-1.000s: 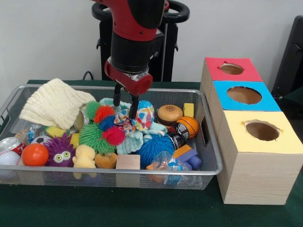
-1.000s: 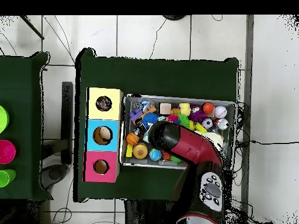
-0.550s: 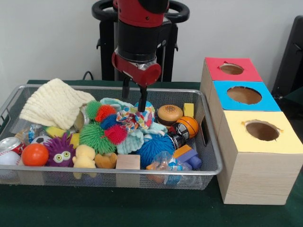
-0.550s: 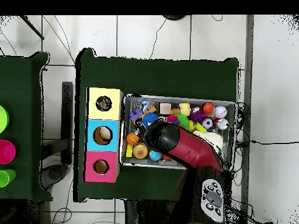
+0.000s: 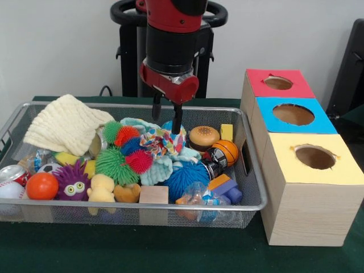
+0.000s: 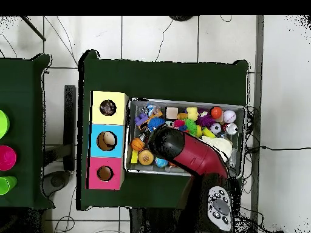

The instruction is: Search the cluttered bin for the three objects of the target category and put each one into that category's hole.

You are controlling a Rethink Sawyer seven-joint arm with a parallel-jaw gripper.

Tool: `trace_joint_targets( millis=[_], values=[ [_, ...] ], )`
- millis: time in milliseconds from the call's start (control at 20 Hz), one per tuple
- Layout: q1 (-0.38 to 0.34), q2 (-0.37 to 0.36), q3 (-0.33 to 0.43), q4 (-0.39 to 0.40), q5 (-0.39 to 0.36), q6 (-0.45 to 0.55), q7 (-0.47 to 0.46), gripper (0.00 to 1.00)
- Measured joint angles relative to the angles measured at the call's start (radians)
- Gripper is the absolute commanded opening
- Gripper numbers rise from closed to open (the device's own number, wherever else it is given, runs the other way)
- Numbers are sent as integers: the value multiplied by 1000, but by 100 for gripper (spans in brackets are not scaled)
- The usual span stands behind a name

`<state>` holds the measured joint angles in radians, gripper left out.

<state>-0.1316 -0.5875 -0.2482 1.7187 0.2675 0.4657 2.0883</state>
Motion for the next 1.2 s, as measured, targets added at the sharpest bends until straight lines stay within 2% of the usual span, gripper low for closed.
trace_joint_targets(
  millis=[450, 1200],
  values=[
    [11, 22, 0, 1, 0, -34, 0, 100],
    [31, 115, -18, 1, 0, -91, 0, 100]
  ],
)
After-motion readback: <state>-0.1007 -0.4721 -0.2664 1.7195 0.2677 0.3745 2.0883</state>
